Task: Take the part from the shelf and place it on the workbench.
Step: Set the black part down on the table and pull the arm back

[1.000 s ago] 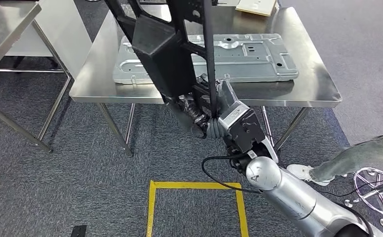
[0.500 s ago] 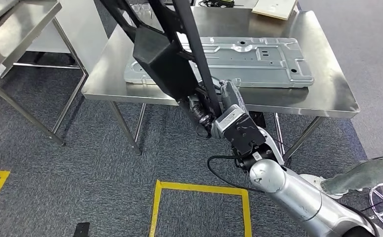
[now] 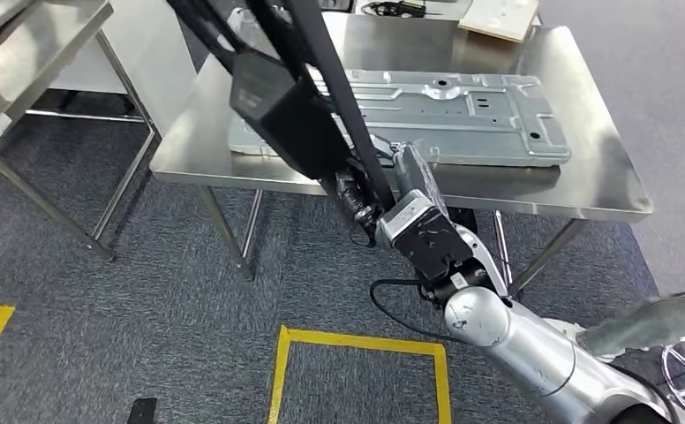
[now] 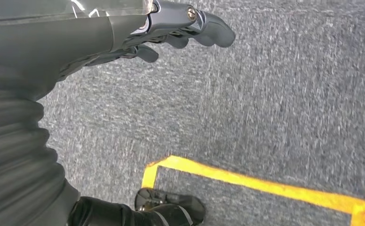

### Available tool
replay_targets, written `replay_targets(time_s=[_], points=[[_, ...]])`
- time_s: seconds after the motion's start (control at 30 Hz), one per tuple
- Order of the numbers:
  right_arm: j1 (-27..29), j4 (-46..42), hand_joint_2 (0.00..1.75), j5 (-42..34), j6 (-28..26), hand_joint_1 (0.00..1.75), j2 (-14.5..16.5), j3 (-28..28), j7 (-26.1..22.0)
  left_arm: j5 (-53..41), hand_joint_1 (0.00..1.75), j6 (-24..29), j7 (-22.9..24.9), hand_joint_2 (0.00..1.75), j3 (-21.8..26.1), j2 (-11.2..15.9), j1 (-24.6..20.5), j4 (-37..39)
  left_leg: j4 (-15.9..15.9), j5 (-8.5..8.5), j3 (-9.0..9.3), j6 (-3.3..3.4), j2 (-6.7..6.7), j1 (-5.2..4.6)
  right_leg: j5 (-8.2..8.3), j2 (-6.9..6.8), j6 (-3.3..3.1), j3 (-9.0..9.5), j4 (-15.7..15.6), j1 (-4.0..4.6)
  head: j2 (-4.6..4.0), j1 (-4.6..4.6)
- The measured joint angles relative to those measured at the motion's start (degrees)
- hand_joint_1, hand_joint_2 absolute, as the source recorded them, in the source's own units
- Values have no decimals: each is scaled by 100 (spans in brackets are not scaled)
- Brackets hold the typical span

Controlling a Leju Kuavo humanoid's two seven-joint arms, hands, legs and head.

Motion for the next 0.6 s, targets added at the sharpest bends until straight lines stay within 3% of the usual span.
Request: replay_targets(time_s=[0.07, 0.17, 0.2, 0.23, 0.3, 0.37, 0.4, 0.5, 0.53, 0.6], points=[[-10, -12, 175, 6, -1, 175, -11, 0, 9, -4, 0, -1, -2, 175, 0, 0, 0, 0, -23, -36, 111, 64, -8, 15, -167, 4, 48, -214, 410, -11, 0, 20], [9, -19, 175, 18, -1, 175, -32, 1, 17, -10, 0, -9, -3, 175, 0, 0, -7, 0, -22, -149, 236, 111, -26, 13, -461, 6, 85, -884, 1376, -17, 0, 41], [21, -18, 175, 21, -1, 175, -42, 0, 22, -12, 0, -14, -3, 175, 0, 0, -1, 0, -21, -200, 294, 111, -38, 12, -430, 6, 84, -1016, 1455, -18, 0, 43], [27, -18, 175, 27, -2, 175, -51, 0, 26, -14, 0, -19, -3, 175, 0, 0, 5, 0, -20, -256, 364, 105, -51, 12, -298, 5, 77, -1047, 1335, -18, 0, 43], [27, -22, 175, 45, -3, 175, -71, -1, 34, -20, 0, -26, -4, 175, 0, -1, 10, 0, -21, -385, 517, 73, -75, 13, 235, 7, 39, -878, 636, -14, 1, 45], [22, -31, 175, 63, -7, 175, -83, -1, 37, -24, 0, -28, -7, 175, 0, -3, -3, 0, -19, -498, 611, 16, -89, 7, 570, 19, -32, -710, 62, 19, 1, 33], [20, -42, 175, 72, -9, 175, -86, -1, 41, -26, 0, -28, -8, 175, 0, -4, -9, 0, -25, -529, 633, -17, -91, 4, 621, 28, -76, -680, -52, 36, 1, 27], [12, -78, 175, 99, -14, 175, -101, -1, 68, -44, 0, -25, -11, 175, 0, -7, -17, 0, 102, -502, 630, -103, -84, 7, 547, 41, -211, -554, -129, 38, 0, 27], [9, -83, 175, 104, -16, 175, -107, -1, 76, -52, 0, -22, -12, 175, 1, -7, -19, 0, 288, -484, 540, -125, -75, 12, 511, 40, -250, -480, -158, 29, 0, 23], [12, -90, 175, 106, -19, 175, -111, -1, 86, -61, 0, -13, -13, 175, 2, -7, -30, 0, 898, -574, 163, -165, -53, 26, 430, 37, -298, -341, -199, 18, 0, 19]])
